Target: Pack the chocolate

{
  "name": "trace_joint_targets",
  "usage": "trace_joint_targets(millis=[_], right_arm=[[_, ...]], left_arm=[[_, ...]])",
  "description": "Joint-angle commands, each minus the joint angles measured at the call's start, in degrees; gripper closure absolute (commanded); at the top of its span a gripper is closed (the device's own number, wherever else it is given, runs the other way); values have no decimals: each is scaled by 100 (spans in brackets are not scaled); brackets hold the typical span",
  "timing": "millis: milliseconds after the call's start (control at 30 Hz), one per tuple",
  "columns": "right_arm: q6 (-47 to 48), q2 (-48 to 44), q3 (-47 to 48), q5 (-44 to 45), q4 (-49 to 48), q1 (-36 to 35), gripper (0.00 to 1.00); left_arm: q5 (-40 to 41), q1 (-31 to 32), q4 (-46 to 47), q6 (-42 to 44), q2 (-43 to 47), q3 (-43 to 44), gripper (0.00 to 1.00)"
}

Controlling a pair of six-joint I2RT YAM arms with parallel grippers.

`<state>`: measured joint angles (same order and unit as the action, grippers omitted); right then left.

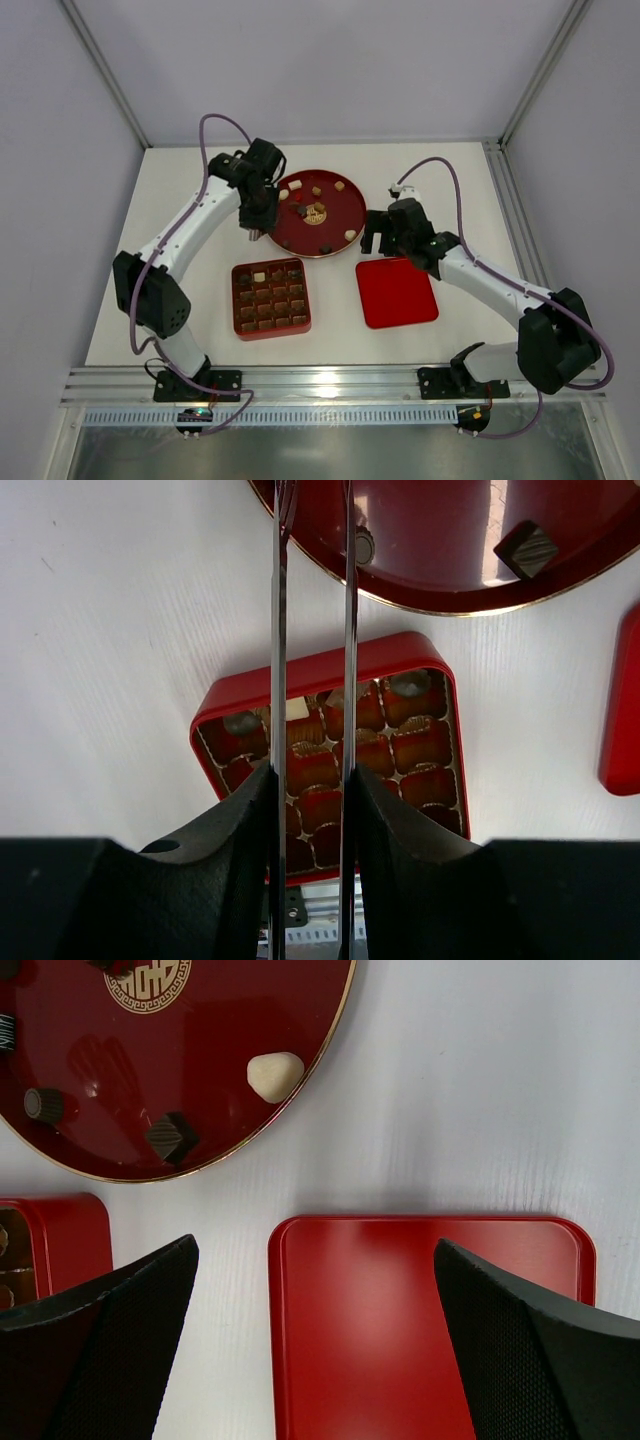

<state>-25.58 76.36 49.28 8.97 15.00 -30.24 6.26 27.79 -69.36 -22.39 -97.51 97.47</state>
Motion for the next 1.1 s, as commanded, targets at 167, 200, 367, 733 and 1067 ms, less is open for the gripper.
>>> trace_joint_targets(millis=[167,200,367,733,1067], right_arm=[[62,-262,-58,-54,-226,79,0],[62,-262,-59,-62,-235,71,0],[80,-279,-94,-62,-235,106,0],[89,-288,-138,-89,-270,167,0],[80,-358,-243,-97,-296,220,0]], left_arm=[[507,-11,178,279,-435,457,65],[534,-11,160,288,-470,501,65],[578,-28,169,341,-654,545,65],[551,-28,195,341,-787,404,65],[464,-28,221,315,-831,281,66]])
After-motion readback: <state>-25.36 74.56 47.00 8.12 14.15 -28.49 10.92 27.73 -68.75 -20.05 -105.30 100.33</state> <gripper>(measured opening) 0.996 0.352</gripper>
